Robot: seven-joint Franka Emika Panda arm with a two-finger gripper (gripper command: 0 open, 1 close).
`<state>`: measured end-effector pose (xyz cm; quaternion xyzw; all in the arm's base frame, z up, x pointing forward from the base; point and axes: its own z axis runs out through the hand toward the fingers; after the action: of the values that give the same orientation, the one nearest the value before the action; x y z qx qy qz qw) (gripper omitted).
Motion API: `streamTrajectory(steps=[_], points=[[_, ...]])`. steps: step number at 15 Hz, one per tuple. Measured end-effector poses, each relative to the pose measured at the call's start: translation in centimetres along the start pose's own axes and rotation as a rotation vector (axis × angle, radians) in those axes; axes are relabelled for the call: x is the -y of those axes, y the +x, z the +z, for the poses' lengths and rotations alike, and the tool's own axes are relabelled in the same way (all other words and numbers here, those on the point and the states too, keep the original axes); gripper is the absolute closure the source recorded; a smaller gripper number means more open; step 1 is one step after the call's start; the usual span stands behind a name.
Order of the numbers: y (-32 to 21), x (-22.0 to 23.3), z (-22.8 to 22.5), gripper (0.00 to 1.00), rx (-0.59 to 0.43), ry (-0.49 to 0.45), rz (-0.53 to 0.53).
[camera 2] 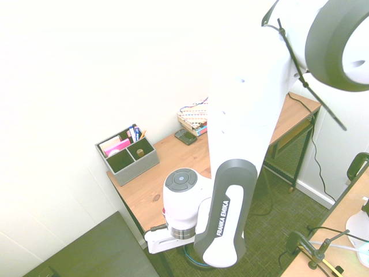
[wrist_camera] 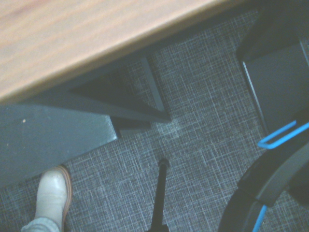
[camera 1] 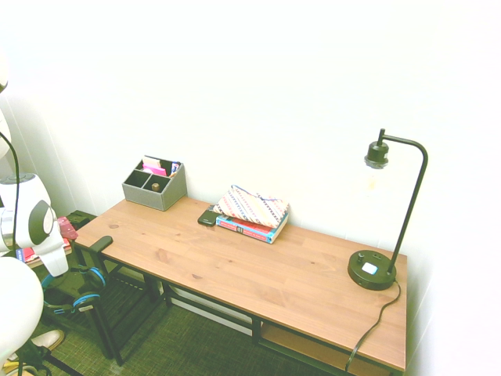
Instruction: Hang the headphone
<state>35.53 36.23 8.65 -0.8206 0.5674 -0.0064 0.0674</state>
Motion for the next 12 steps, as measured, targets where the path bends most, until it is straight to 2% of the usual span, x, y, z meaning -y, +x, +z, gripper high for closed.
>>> streamTrajectory(steps=[9,10,12], points=[[2.9,0.8,1.6,1.00,-0.073,0.007,0.090],[3.0,0.8,1.7,0.00,-0.074,0.005,0.097],[2.7,0.8,1.9,0.00,-0.067,-0.008,0.107]])
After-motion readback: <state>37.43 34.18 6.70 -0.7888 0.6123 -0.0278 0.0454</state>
